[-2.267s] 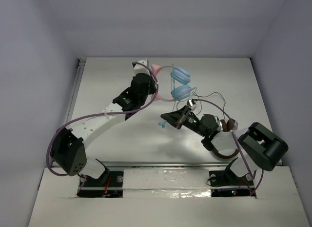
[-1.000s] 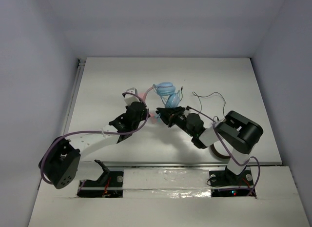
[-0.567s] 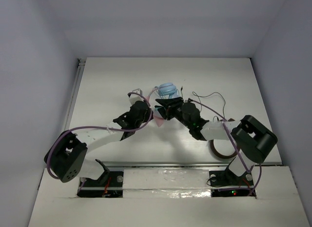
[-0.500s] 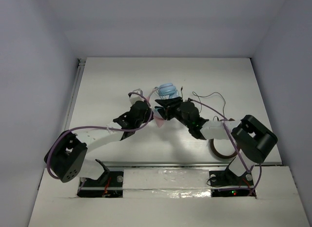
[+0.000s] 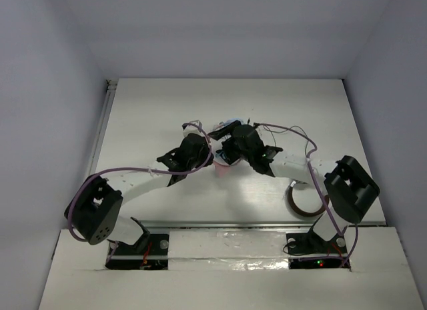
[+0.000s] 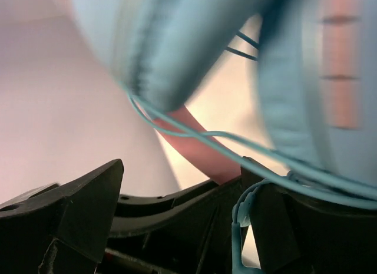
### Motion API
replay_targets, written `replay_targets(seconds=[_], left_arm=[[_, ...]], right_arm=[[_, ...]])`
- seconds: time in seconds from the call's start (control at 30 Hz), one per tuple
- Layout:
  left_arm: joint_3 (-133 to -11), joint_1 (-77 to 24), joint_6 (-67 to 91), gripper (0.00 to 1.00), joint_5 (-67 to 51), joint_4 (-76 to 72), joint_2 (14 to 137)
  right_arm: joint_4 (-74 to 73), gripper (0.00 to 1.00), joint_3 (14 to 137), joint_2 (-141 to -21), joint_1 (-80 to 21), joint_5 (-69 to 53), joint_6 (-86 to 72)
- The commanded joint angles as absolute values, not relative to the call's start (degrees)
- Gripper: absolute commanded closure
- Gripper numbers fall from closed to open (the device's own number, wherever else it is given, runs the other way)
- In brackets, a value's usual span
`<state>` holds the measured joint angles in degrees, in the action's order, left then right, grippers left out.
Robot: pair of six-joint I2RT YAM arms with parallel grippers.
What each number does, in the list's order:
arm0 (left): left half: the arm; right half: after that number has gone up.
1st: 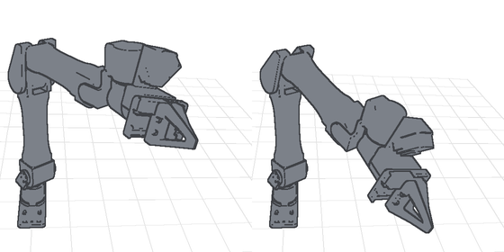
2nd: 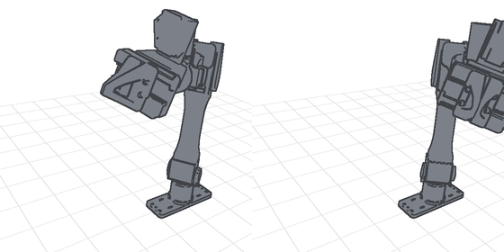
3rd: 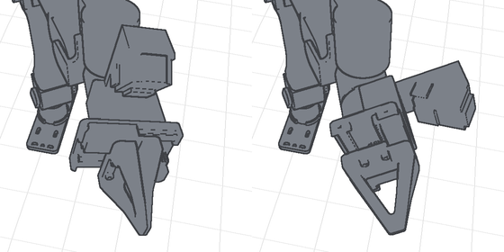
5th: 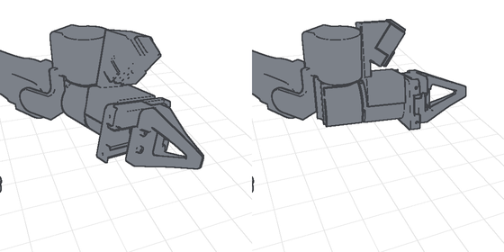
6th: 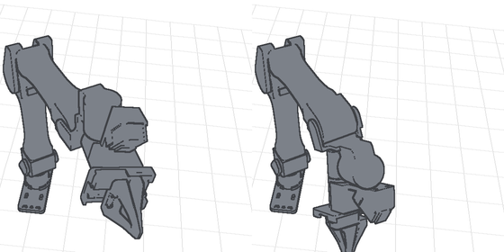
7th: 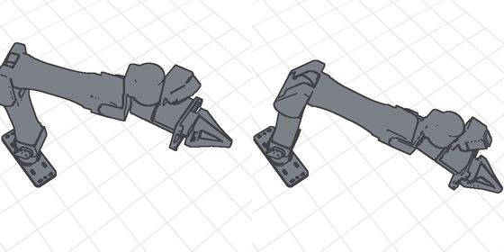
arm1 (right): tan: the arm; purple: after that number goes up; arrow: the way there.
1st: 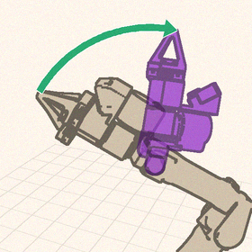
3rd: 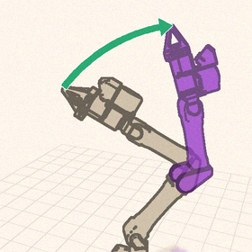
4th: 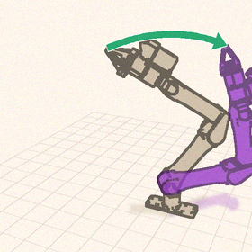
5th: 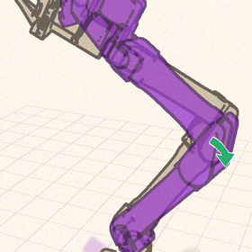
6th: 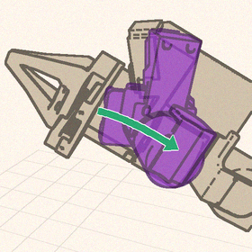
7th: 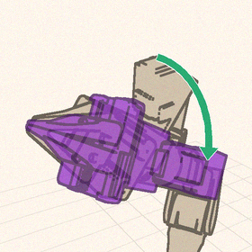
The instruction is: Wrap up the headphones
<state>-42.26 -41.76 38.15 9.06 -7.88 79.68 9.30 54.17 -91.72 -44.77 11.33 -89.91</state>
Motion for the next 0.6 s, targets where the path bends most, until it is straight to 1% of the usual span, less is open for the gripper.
replay_targets(seconds=[0.0,0.07,0.1,0.13,0.2,0.27,0.33,0.37,0.43,0.5,0.53,0.57], left_arm=[[-45.9,-43.2,34.0,1.00,-1.3,-8.9,78.9],[-46.3,-42.6,33.5,1.00,-0.5,-8.5,79.4],[-46.3,-42.6,33.2,1.00,-0.5,-8.5,79.5],[-46.1,-42.0,33.2,1.00,-0.5,-9.4,79.5],[-45.7,-41.1,33.1,1.00,-1.1,-9.8,79.7],[-45.3,-39.2,33.4,1.00,-4.7,-11.4,80.1],[-44.3,-38.7,33.8,1.00,-7.7,-13.0,80.2],[-43.9,-38.1,34.0,1.00,-8.3,-13.5,80.1],[-43.3,-37.4,34.2,1.00,-9.5,-14.2,80.1],[-43.2,-36.9,34.3,1.00,-10.2,-14.4,80.0],[-43.1,-36.9,34.3,1.00,-11.8,-14.5,79.9],[-43.2,-36.9,34.3,1.00,-12.6,-14.3,79.8]], right_arm=[[3.6,0.14,61.9,-94.0,-44.6,14.2,-81.9],[1.4,0.16,62.5,-94.4,-45.8,15.6,-80.1],[0.0,0.15,63.2,-94.7,-45.8,17.3,-79.6],[-4.4,0.14,64.8,-95.1,-45.8,16.7,-78.7],[-5.0,0.12,65.6,-94.8,-45.8,16.3,-76.0],[-11.8,0.10,68.6,-95.1,-46.4,16.4,-73.3],[-12.7,0.10,68.1,-93.8,-46.4,15.8,-71.3],[-13.2,0.07,66.9,-93.3,-46.4,14.9,-71.0],[-16.2,0.05,66.7,-92.2,-46.4,14.1,-69.7],[-15.4,0.04,65.1,-89.8,-46.4,12.7,-69.2],[-14.8,0.01,64.5,-87.6,-46.4,12.5,-67.4],[-16.7,0.00,64.7,-87.5,-46.4,12.7,-66.4]])
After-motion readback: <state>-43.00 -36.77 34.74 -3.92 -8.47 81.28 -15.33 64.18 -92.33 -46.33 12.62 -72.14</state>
